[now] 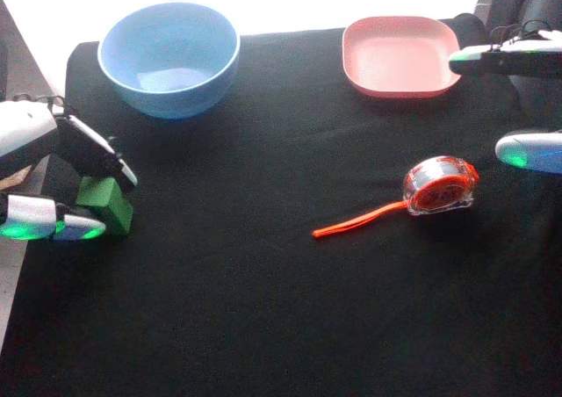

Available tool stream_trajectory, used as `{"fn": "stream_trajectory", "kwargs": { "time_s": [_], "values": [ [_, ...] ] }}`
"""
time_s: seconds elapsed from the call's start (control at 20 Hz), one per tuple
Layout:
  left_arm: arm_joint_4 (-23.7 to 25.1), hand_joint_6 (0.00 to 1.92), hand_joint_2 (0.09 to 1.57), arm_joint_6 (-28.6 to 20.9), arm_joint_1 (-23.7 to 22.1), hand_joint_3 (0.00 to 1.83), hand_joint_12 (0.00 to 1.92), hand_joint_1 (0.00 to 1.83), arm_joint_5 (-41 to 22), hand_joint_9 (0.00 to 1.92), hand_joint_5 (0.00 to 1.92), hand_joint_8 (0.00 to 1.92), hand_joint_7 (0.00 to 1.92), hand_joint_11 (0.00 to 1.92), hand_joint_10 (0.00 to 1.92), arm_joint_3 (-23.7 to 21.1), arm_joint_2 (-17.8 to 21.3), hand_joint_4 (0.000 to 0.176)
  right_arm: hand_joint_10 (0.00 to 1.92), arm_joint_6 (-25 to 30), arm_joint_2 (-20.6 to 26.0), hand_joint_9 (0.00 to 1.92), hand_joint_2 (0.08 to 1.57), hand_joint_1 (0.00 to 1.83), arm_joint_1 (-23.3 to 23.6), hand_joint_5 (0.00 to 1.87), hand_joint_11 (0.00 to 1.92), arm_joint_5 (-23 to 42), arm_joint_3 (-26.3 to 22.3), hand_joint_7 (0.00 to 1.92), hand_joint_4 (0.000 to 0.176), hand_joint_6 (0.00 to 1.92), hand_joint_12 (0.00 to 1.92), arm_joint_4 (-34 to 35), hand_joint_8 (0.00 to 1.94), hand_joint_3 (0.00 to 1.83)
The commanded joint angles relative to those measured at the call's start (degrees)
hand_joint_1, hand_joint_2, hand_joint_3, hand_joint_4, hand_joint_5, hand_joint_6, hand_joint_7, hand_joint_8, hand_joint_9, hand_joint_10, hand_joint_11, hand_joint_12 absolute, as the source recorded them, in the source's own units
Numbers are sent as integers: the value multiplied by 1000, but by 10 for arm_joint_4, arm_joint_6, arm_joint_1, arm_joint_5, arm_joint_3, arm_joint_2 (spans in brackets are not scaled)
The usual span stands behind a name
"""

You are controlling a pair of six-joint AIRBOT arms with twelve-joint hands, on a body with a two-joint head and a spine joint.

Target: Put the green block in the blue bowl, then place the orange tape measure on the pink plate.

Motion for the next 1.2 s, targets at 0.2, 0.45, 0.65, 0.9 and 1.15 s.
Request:
{"fn": "stream_trajectory", "kwargs": {
  "time_s": [0.2, 0.45, 0.65, 0.9, 1.15],
  "values": [
    [-7, 530, 1080, 2, -43, 1, 1542, 1250, -93, 854, 1184, 1118, 974, 454, 904, 8, 12, 0, 4, 9, -2, 394, 1147, 763, 5, 473, 38, 64, 2, 415, 66, 5, 798, 24, 4, 0],
    [11, 724, 1080, 7, -141, 0, 1395, 1377, -115, 928, 1101, 730, 1055, 695, 1237, 31, 17, 0, 10, 9, -2, 420, 1151, 784, 5, 485, 70, 64, 3, 431, 54, 6, 821, 24, 6, 0],
    [42, 555, 1091, 7, -259, 0, 1528, 1281, -12, 794, 1146, 1143, 968, 471, 1214, 97, -30, 0, 10, 9, -3, 429, 1147, 789, 5, 497, 62, 64, 5, 443, 52, 7, 822, 24, 8, 0],
    [88, 500, 1054, 7, -333, 0, 1459, 1253, 167, 943, 1218, 952, 1053, 636, 864, 197, -136, 0, 8, 18, -13, 437, 1155, 779, 5, 500, 67, 64, 16, 445, 64, 4, 823, 13, 4, 2],
    [142, 786, 1105, 7, -341, 2, 1260, 1231, 263, 1068, 1018, 1092, 995, 798, 465, 236, -179, 0, 4, 22, -15, 444, 1150, 787, 5, 504, 80, 64, 20, 454, 63, 1, 822, 8, 2, 0]
  ]
}}
